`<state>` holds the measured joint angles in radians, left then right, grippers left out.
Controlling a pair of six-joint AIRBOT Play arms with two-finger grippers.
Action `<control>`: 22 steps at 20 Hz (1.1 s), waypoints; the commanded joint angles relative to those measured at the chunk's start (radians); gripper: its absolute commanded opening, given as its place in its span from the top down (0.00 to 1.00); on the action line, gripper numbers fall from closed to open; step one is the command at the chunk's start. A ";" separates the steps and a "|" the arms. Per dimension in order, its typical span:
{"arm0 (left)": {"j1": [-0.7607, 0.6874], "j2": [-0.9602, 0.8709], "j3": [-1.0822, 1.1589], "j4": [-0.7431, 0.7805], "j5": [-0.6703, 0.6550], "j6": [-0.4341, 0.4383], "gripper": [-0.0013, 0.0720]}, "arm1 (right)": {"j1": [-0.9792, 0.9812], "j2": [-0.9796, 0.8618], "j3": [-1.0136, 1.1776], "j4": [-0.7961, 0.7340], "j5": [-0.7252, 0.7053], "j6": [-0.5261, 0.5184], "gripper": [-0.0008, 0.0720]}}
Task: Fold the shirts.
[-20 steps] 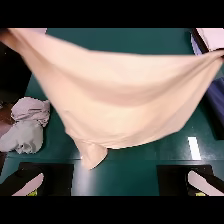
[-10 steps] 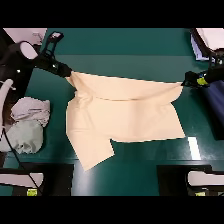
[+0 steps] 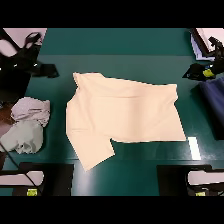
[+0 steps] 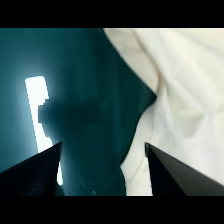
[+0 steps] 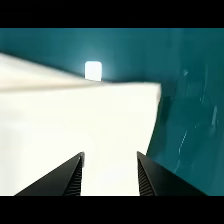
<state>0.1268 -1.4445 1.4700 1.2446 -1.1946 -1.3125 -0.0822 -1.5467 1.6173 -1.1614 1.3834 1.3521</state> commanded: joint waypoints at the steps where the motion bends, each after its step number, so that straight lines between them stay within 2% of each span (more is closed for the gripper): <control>1: 0.101 0.146 -0.247 -0.160 -0.114 0.019 0.15 | -0.005 0.044 0.013 0.068 0.156 -0.055 0.47; 4: 0.097 0.301 -0.581 -0.203 -0.059 0.038 0.15 | -0.003 0.069 0.013 0.124 0.183 -0.062 0.48; 8: 0.097 0.445 -0.876 -0.270 0.019 0.057 0.15 | -0.009 0.135 -0.040 0.122 0.187 -0.062 0.48; 12: 0.097 0.455 -0.998 -0.310 0.055 0.090 0.15 | -0.043 0.249 -0.235 0.122 0.117 -0.062 0.48; 15: 0.097 0.455 -1.028 -0.328 0.085 0.092 0.15 | -0.080 0.317 -0.349 0.123 0.103 -0.063 0.48; 18: 0.097 0.454 -1.034 -0.398 0.090 0.135 0.16 | -0.119 0.379 -0.432 0.123 0.081 -0.063 0.48; 20: 0.097 0.454 -1.034 -0.408 0.091 0.143 0.56 | -0.147 0.415 -0.480 0.123 0.073 -0.063 0.48; 22: 0.097 0.454 -1.034 -0.415 0.089 0.142 0.57 | -0.183 0.446 -0.531 0.122 0.083 -0.068 0.48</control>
<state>0.2241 -0.9920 0.4423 0.8646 -1.1046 -1.1835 -0.2222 -1.1492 1.1603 -1.0389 1.4696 1.2881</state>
